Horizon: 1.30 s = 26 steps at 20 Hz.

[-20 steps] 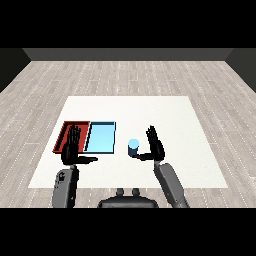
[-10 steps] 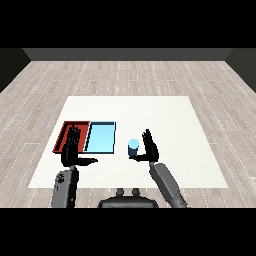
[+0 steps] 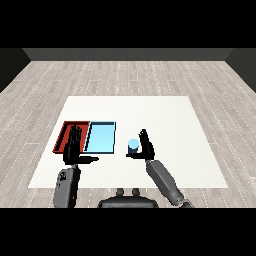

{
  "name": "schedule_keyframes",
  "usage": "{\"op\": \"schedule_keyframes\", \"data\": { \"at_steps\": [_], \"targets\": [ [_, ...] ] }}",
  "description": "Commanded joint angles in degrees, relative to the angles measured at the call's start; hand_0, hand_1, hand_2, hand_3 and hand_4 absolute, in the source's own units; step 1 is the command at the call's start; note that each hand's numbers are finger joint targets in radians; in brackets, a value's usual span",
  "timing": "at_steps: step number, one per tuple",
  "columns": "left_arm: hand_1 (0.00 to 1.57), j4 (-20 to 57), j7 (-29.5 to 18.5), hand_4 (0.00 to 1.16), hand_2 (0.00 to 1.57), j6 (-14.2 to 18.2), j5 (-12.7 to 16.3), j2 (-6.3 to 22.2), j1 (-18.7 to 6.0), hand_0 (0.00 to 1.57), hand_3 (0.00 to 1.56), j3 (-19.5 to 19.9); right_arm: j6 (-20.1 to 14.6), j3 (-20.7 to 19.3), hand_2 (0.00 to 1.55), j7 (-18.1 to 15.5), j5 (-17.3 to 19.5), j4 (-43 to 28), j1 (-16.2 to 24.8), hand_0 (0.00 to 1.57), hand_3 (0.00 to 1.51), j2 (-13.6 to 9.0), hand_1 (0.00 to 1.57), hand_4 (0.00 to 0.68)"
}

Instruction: Pick the blue can and put it in the blue box

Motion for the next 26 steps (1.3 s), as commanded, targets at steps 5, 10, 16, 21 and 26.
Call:
{"op": "schedule_keyframes", "data": {
  "at_steps": [5, 10, 16, 21, 26],
  "targets": [
    [0.00, -4.13, 4.01, 0.00, 0.00, 0.87, 0.57, 0.07, 0.02, 0.00, 0.00, -0.50, 1.24, 1.29, 0.00, -2.61, -3.52, 7.90, -4.95, 0.00, 0.00, 0.00, 0.00, 0.000],
    [0.00, 0.42, -1.50, 0.00, 0.00, -2.28, 2.35, 1.89, 0.59, 0.00, 0.00, 2.54, -1.03, 2.38, 0.00, -0.76, -8.54, 10.70, -10.35, 0.00, 0.00, 0.00, 0.00, 0.000],
    [0.00, -5.21, 1.28, 0.00, 0.00, -1.68, 1.73, 0.31, 4.86, 0.00, 0.00, -0.06, 1.35, 1.52, 0.00, 0.91, -5.59, 9.03, -7.78, 0.00, 0.00, 0.00, 0.00, 0.000],
    [0.00, -2.85, 1.64, 0.00, 0.00, -0.64, 1.22, 0.48, 1.80, 0.00, 0.00, 0.48, -2.63, 8.91, 0.00, -3.25, -13.03, 15.13, -11.86, 0.00, 0.00, 0.00, 0.00, 0.000],
    [0.00, -1.13, 3.98, 0.00, 0.00, -0.69, 2.87, 2.06, -2.30, 0.00, 0.00, 2.40, -17.89, 6.47, 1.49, -2.96, -8.38, 16.19, -13.45, 1.53, 1.45, 0.00, 1.53, 0.658]
  ]
}}
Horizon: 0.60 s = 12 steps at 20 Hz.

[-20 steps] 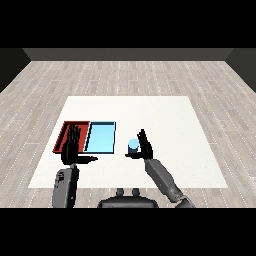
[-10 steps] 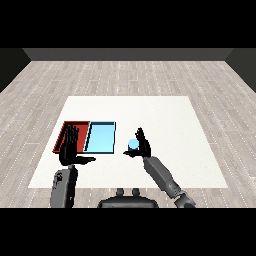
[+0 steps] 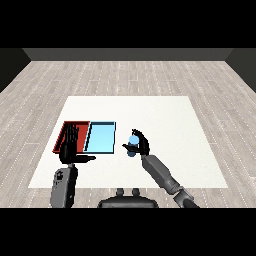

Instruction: Pick the blue can and put it in the blue box

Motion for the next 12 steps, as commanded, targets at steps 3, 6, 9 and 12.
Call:
{"op": "schedule_keyframes", "data": {
  "at_steps": [3, 6, 9, 12],
  "targets": [
    [0.00, -4.43, 2.71, 0.00, 0.00, 0.23, 1.48, -0.08, 1.81, 0.00, 0.00, 0.16, -11.88, 5.18, 1.48, 0.19, -2.25, 3.26, -3.89, 1.49, 1.43, 0.01, 1.49, 0.617],
    [0.00, -0.58, -2.35, 0.00, 0.00, -0.12, -1.30, -1.67, 3.26, 0.00, 0.00, -1.78, -7.76, 1.53, 1.48, 2.66, 2.65, 5.55, -2.64, 1.51, 1.43, -0.17, 1.51, 0.620],
    [0.00, -4.47, 3.33, 0.00, 0.00, 1.52, -1.51, -0.94, 1.69, 0.00, 0.00, -2.18, -15.46, 8.94, 1.47, 2.01, -2.28, -1.43, -2.41, 1.50, 1.43, 0.00, 1.50, 0.630],
    [0.00, -1.50, 1.35, 0.00, 0.00, -0.43, -2.13, 0.08, 1.45, 0.00, 0.00, -2.33, -10.41, 1.89, 1.46, 3.92, 6.43, -0.76, -3.57, 1.49, 1.41, -0.02, 1.49, 0.645]
  ]
}}
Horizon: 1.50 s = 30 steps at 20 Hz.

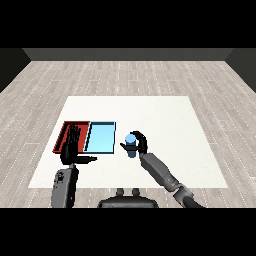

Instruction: Pick the blue can and put it in the blue box

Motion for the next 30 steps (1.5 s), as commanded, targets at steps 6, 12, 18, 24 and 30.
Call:
{"op": "schedule_keyframes", "data": {
  "at_steps": [6, 12, 18, 24, 30],
  "targets": [
    [0.00, 2.19, -1.83, 0.00, 0.00, -1.93, -3.11, -1.94, 2.00, 0.00, 0.00, -5.68, -5.50, 0.99, 1.45, 8.82, 9.18, -12.10, -2.02, 1.46, 1.40, -5.65, 1.46, 0.623],
    [0.00, 4.79, 0.53, 0.00, 0.00, 0.66, -6.82, -3.69, 1.13, 0.00, 0.00, -9.96, -9.92, 5.51, 1.45, 16.46, 16.52, -24.91, -1.07, 1.43, 1.40, -9.87, 1.43, 0.617],
    [0.00, 8.69, 3.87, 0.00, 0.00, 4.39, -6.24, -4.05, -4.41, 0.00, 0.00, -13.33, -4.89, 1.43, 1.45, 22.17, 22.16, -27.60, -0.16, 1.43, 1.40, -12.14, 1.43, 0.616],
    [0.00, 6.54, 6.99, 0.00, 0.00, 6.14, -2.46, -4.06, -4.72, 0.00, 0.00, -19.19, 2.53, -4.56, 1.45, 19.29, 22.05, -25.22, 1.64, 1.43, 1.40, -12.43, 1.43, 0.616],
    [0.00, 12.63, 6.96, 0.00, 0.00, 8.28, -0.56, -4.07, -6.76, 0.00, 0.00, -22.01, 5.37, -6.46, 1.45, 24.30, 27.10, -32.58, 3.60, 1.45, 1.40, -13.75, 1.45, 0.612]
  ]
}}
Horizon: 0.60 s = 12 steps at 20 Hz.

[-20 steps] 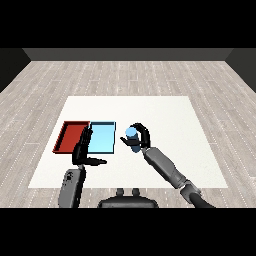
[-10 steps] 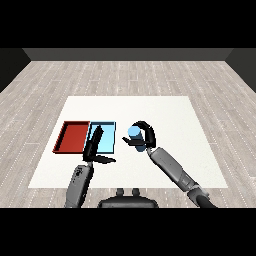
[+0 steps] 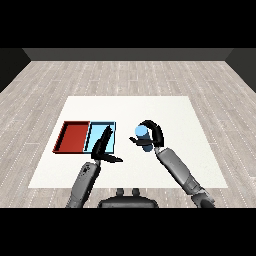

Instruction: Pick the blue can and put it in the blue box

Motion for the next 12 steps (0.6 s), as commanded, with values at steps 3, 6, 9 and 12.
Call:
{"op": "schedule_keyframes", "data": {
  "at_steps": [3, 6, 9, 12],
  "targets": [
    [0.00, 0.77, 0.77, 0.00, 0.00, 1.93, 1.62, -0.07, 0.53, 0.00, 0.00, -3.54, 0.93, 0.51, 1.46, 4.64, 6.88, -8.00, 5.31, 1.46, 1.40, 1.37, 1.46, 0.609],
    [0.00, 6.83, -1.33, 0.00, 0.00, 4.21, 1.96, -0.07, -3.31, 0.00, 0.00, -4.78, 1.86, -0.73, 1.47, 6.17, 9.39, -4.14, 1.31, 1.48, 1.40, 5.44, 1.48, 0.619],
    [0.00, 5.59, -0.13, 0.00, 0.00, 3.57, 2.96, -0.07, -2.94, 0.00, 0.00, -4.81, 6.57, -6.28, 1.47, 2.18, 9.80, 2.81, -1.72, 1.49, 1.40, 8.48, 1.49, 0.609],
    [0.00, 11.68, -3.27, 0.00, 0.00, 7.84, 6.40, -0.07, -6.08, 0.00, 0.00, -8.86, 6.91, -5.06, 1.47, 4.49, 12.31, -2.30, 0.85, 1.49, 1.40, 7.90, 1.49, 0.611]
  ]
}}
